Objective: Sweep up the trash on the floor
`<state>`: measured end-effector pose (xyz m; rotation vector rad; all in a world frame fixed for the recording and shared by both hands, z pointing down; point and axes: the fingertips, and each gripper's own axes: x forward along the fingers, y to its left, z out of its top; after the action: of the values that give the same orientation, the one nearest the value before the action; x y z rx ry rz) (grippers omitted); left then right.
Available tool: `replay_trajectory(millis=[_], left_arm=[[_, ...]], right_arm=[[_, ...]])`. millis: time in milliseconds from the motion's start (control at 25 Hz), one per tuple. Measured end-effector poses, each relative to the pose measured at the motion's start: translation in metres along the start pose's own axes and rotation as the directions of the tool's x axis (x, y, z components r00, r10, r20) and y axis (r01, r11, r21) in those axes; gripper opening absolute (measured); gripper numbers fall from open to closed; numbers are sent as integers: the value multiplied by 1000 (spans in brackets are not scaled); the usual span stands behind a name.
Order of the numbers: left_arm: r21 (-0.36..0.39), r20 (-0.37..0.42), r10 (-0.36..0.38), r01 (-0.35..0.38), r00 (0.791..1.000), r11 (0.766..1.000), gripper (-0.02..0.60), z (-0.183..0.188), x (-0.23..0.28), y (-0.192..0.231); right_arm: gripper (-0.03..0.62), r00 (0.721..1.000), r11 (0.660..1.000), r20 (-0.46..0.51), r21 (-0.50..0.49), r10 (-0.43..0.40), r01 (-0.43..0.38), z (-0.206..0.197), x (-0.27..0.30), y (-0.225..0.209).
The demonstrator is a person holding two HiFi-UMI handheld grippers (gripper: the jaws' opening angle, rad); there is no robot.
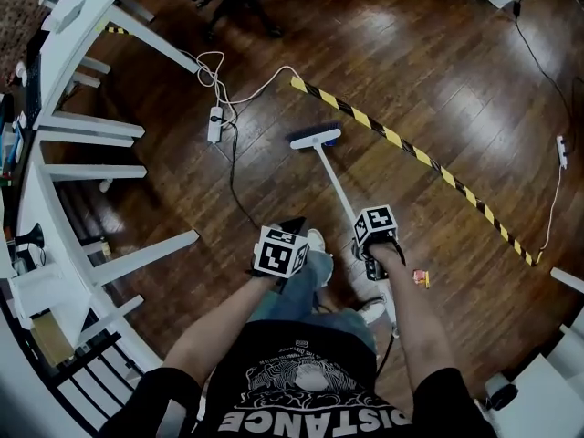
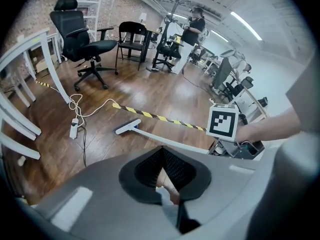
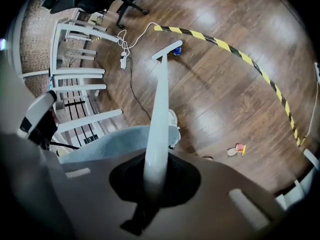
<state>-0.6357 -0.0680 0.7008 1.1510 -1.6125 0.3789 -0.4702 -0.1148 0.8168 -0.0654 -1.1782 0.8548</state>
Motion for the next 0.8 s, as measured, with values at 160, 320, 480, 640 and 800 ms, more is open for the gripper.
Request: replay_trajectory(millis=[160, 320, 480, 640, 800], left_arm=[[41, -7, -13, 13, 1000, 999, 5, -3, 1, -23], [76, -8, -17, 17, 1000, 997, 5, -12, -2, -49], [92, -7, -25, 25, 1000, 995, 5, -23, -6, -81], [118, 0, -39, 39, 999, 992, 5, -34, -9, -121], [143, -10, -52, 52, 999, 988, 5, -53, -19, -154]], right_arm=[[0, 1000, 1000, -12, 16, 6, -6, -23, 3, -16], [0, 1000, 999, -22, 45, 8, -7, -57, 6, -37], [0, 1000, 998, -30, 66, -2, 4, -100, 8, -58], [0, 999, 997, -37, 75, -16, 18, -141, 8, -84], [0, 999, 995, -46, 99, -22, 27, -186, 7, -101]])
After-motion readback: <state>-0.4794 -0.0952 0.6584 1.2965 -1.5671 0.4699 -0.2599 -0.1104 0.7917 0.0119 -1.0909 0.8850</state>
